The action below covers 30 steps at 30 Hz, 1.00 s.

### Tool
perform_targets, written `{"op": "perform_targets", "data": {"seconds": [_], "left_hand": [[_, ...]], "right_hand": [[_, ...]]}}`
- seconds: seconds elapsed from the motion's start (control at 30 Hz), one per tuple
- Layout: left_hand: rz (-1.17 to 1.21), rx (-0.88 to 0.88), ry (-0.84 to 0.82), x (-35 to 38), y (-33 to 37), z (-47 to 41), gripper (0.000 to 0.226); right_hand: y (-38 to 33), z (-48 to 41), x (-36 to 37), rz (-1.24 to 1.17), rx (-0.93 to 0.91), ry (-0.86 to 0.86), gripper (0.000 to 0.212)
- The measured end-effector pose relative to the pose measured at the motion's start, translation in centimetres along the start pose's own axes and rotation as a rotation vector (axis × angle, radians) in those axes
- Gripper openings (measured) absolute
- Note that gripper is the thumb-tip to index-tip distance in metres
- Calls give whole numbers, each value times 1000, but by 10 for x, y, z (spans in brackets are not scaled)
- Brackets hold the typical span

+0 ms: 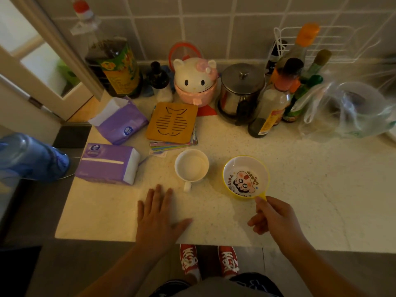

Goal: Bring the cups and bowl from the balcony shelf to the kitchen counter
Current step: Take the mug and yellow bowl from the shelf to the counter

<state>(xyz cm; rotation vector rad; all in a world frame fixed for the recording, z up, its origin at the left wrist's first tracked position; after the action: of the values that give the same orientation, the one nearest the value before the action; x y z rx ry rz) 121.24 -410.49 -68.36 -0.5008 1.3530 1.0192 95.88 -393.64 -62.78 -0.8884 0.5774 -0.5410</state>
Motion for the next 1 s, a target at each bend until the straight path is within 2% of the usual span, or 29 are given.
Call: {"op": "perform_targets", "data": {"seconds": [0.33, 1.0], "left_hand": [[-53, 25, 27, 1, -1, 0, 98], [-44, 32, 24, 0, 0, 2, 98]], "right_hand": [[5, -16, 13, -39, -24, 3, 40], [2, -18, 34, -114, -45, 37, 34]]}}
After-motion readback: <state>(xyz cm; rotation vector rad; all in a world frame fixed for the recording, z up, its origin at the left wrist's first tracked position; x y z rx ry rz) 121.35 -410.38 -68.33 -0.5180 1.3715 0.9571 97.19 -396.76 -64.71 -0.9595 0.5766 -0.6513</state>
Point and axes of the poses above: each hand's wrist, its own z-axis away from the middle knuckle, its own x-axis out of the palm, y = z × x, the point moved 1 cm from there along -z, towards the middle knuckle, and after that the axes turned 3 degrees about y, right-handed, at the moved point
